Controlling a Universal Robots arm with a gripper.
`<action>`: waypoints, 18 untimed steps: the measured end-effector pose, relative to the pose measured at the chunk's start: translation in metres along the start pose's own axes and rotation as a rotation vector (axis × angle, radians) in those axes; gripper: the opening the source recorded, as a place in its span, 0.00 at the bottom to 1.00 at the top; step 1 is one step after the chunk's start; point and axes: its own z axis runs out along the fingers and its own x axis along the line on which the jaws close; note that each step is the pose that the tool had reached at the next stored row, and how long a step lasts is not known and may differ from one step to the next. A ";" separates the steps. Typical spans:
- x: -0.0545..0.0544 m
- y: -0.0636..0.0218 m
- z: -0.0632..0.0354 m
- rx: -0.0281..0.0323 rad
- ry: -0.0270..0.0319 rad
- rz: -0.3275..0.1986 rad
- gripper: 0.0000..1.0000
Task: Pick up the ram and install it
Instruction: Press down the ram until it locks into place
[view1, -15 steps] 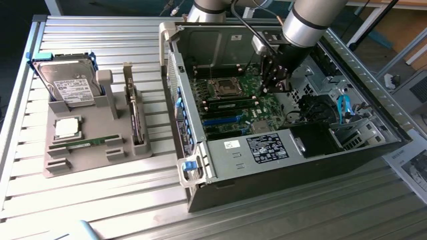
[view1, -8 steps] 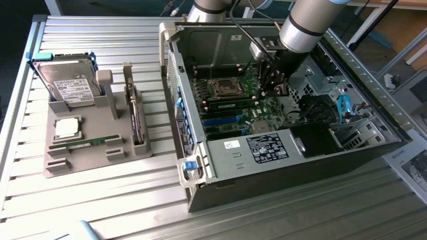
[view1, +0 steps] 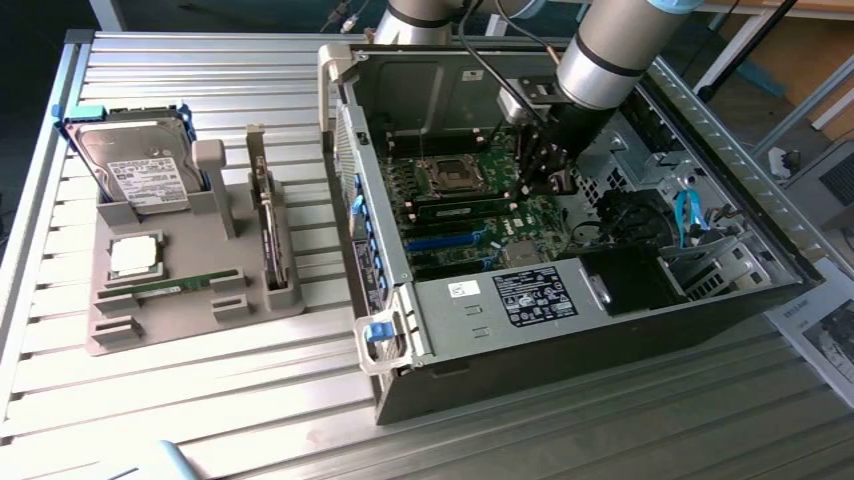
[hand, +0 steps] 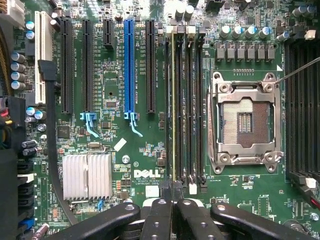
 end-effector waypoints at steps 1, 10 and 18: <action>-0.001 0.0000 0.0003 -0.0001 0.0004 0.000 0.10; -0.007 -0.0001 0.0045 -0.0001 0.0003 0.000 0.10; -0.007 -0.0002 0.0075 -0.0002 0.0006 0.000 0.10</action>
